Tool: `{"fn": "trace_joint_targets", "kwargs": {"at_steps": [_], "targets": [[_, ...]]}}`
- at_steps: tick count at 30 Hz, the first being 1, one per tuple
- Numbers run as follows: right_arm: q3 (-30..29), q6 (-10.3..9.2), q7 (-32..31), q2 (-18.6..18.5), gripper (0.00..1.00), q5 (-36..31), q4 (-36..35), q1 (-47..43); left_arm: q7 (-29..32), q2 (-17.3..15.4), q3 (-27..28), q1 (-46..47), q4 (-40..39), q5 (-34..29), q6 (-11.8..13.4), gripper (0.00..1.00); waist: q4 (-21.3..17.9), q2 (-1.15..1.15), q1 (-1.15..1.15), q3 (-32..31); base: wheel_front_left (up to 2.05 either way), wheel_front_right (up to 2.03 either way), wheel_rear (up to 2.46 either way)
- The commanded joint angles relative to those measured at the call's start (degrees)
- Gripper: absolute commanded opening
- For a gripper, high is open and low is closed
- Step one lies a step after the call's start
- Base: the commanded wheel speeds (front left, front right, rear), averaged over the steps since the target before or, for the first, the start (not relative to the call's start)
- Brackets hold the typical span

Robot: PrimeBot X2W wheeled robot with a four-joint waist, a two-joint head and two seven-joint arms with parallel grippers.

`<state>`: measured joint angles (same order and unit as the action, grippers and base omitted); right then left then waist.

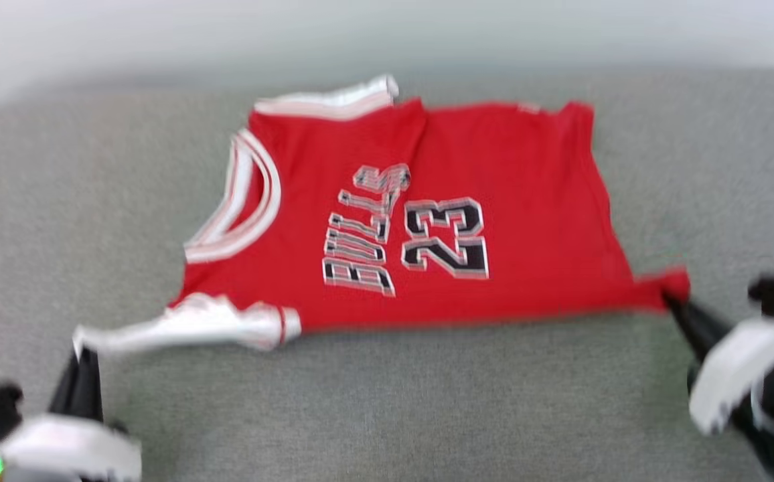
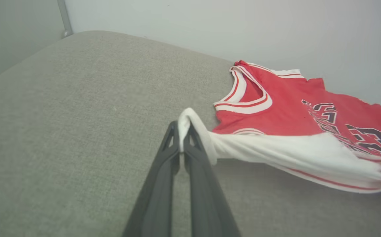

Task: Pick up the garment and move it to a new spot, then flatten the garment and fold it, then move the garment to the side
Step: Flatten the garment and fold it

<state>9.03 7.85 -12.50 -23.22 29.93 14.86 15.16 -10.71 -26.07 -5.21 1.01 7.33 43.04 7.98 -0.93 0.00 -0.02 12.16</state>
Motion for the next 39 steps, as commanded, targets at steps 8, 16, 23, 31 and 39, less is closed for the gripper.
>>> {"fn": "trace_joint_targets", "kwargs": {"at_steps": [8,16,23,31,39], "targets": [[-8.5,-0.66,-7.4,5.1,0.0,-3.3,-9.3,-18.1,3.9,0.3,2.2,-17.5,-11.5,1.9,7.5,0.0,0.2,0.0,0.02,-7.9,0.0,0.0,0.0],[-12.3,-0.48,-13.2,9.5,0.0,-5.2,-15.7,-24.5,7.0,-0.4,0.4,-19.4,-17.2,1.3,8.4,0.0,1.0,0.0,0.02,-9.1,0.0,0.0,0.0],[-11.4,-0.42,-16.3,10.3,0.0,-7.0,-14.9,-17.5,9.1,-0.8,-3.5,-8.3,-13.5,0.2,5.1,0.0,0.7,0.0,0.02,-5.0,0.0,0.0,0.0],[-7.5,-0.4,-16.4,8.4,0.0,-8.4,-9.2,-6.5,8.5,0.6,-6.6,4.7,-4.4,-0.2,0.1,0.0,0.9,0.0,0.02,1.7,0.0,0.0,0.0],[-2.6,-0.4,-12.8,7.1,0.25,-8.4,-1.5,0.1,10.3,2.1,-9.8,10.7,5.2,0.8,-4.4,0.07,0.8,0.0,0.02,4.1,0.0,0.0,0.0]]}}
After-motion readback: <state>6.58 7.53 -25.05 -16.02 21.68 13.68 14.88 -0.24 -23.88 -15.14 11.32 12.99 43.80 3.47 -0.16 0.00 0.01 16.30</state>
